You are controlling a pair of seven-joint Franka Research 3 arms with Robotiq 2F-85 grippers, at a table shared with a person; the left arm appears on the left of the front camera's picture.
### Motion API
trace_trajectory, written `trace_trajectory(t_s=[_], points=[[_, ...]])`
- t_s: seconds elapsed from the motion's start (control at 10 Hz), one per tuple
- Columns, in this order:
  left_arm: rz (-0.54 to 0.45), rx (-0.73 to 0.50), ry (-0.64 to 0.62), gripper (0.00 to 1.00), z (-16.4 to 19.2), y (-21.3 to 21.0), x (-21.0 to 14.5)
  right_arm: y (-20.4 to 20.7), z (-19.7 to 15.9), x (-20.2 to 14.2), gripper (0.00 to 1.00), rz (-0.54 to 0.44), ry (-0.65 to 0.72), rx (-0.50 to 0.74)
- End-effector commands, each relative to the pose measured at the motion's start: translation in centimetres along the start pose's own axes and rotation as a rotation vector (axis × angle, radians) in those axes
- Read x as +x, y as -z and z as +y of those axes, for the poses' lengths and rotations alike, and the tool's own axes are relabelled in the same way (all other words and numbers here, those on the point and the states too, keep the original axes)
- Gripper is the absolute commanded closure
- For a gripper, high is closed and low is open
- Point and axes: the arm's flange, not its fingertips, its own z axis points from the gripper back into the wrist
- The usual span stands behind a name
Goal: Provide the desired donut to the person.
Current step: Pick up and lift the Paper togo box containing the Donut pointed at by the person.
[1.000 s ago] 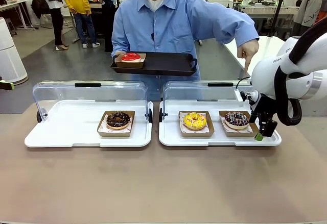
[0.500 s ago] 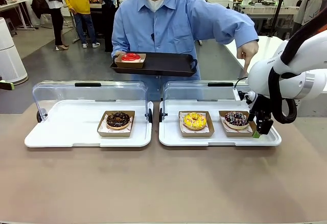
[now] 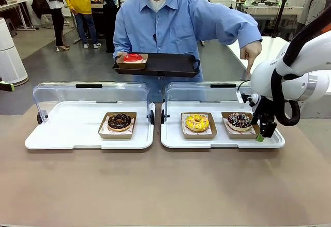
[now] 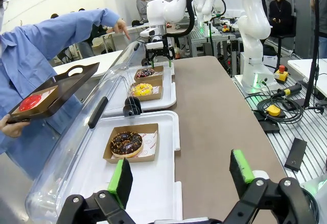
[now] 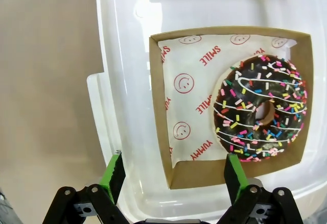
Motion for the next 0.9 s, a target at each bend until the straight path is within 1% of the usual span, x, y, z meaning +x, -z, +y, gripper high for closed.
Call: trace_trajectory(t_s=[0.0, 0.4, 0.8], points=[[-0.006, 0.023, -0.011, 0.00, 0.07, 0.03, 0.15, 0.13, -0.15, 0.09, 0.00, 0.015, 0.008, 0.025], [-0.006, 0.023, -0.011, 0.00, 0.07, 0.03, 0.15, 0.82, -0.31, -0.16, 0.00, 0.022, 0.022, 0.069], [-0.006, 0.023, -0.011, 0.00, 0.07, 0.03, 0.15, 0.97, -0.49, -0.24, 0.00, 0.015, 0.025, 0.065]])
